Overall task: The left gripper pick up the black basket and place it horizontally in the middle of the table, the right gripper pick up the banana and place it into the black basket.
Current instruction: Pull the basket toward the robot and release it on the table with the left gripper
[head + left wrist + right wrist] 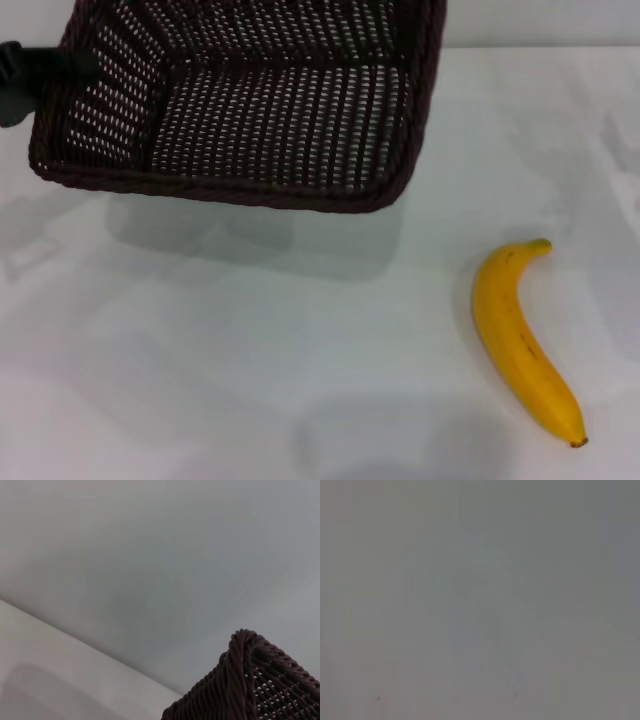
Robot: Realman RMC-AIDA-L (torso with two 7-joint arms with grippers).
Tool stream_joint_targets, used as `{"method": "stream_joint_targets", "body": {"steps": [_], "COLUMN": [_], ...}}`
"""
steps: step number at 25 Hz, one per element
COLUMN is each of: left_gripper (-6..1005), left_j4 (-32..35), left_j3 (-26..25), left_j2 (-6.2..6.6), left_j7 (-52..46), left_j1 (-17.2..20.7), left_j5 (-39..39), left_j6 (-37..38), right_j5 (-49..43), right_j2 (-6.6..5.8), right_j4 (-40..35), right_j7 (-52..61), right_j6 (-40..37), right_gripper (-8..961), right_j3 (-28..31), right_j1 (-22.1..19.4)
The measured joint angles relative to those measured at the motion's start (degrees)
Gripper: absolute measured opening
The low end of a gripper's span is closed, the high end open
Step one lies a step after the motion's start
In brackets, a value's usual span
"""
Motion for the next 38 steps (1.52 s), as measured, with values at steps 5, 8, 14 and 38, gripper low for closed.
{"method": "stream_joint_targets", "body": {"steps": [5, 8, 14, 38], "left_gripper": [179, 179, 178, 492], "left_j4": [-3.3, -4.3, -4.5, -3.9], "left_j3": [-0.1, -0.1, 0.5, 2.4], "left_j2": [-1.49, -3.19, -5.15, -7.65], "left_j7": [-0.1, 0.1, -1.1, -2.0], "left_j1": [0.9, 1.2, 0.5, -3.0], "left_j5": [-0.3, 0.0, 4.0, 10.6], "left_j6": [4.8, 8.2, 12.0, 11.6], "right_j5": [0.0, 0.0, 0.1, 0.1], "right_j2": [-0.06, -0.12, -0.34, -0.35], "right_j4": [-0.2, -0.3, -0.5, -0.7], "right_j7": [0.0, 0.0, -0.3, -0.2], "right_j6": [-0.1, -0.1, -0.3, -0.9], "right_gripper": [846, 846, 846, 845], "right_j3": [0.0, 0.0, 0.0, 0.0], "right_j1": [-0.2, -0.3, -0.1, -0.4]}}
